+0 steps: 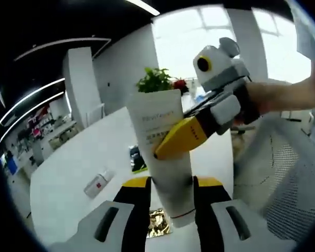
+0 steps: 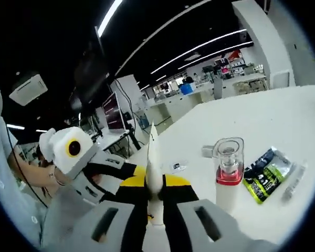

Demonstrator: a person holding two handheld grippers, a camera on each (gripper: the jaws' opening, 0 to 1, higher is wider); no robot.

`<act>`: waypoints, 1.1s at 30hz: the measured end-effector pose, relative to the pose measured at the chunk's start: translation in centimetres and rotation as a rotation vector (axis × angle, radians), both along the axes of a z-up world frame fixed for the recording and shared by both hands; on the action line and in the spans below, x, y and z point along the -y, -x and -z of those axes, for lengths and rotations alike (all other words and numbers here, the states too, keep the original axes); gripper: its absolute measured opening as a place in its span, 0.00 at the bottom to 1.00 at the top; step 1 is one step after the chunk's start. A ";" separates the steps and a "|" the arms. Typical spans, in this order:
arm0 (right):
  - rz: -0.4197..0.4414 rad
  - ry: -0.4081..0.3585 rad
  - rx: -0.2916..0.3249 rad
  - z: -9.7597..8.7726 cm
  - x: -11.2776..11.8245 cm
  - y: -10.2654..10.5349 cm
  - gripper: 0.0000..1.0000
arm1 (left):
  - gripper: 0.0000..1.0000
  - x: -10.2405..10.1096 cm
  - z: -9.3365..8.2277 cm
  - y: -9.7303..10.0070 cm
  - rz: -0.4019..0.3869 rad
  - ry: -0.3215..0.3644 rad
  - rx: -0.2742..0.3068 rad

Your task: Arrange the skincare products in the storage area until every visible bottle or jar stands upright without overlapping.

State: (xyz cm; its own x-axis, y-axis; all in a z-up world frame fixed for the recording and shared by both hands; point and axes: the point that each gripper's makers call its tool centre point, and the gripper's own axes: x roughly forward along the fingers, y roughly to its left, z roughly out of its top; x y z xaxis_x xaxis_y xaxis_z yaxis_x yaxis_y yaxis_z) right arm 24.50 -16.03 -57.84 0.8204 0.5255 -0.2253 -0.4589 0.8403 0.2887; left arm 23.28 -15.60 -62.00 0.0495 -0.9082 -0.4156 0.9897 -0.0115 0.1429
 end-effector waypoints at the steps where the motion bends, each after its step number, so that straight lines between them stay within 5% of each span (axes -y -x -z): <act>1: -0.041 0.019 0.035 -0.5 -0.3 0.2 0.07 | 0.28 0.0 0.0 0.1 0.007 0.000 -0.005; 3: -0.063 0.031 0.031 -0.6 -0.3 0.4 0.07 | 0.27 0.0 -0.1 0.3 0.023 0.010 -0.029; 7: -0.222 0.177 0.079 -0.6 -1.1 1.3 0.08 | 0.24 0.1 0.0 0.8 0.081 0.007 -0.058; 15: -0.430 0.225 0.116 -1.4 -2.8 2.8 0.08 | 0.30 1.0 -0.1 1.8 0.145 0.004 -0.112; 20: -0.469 0.241 0.132 -1.8 -2.8 2.6 0.08 | 0.20 1.4 -0.3 2.3 0.185 0.014 -0.110; 33: -0.592 0.310 0.079 -0.8 -3.0 2.7 0.11 | 0.14 1.8 0.5 2.6 0.193 -0.043 -0.172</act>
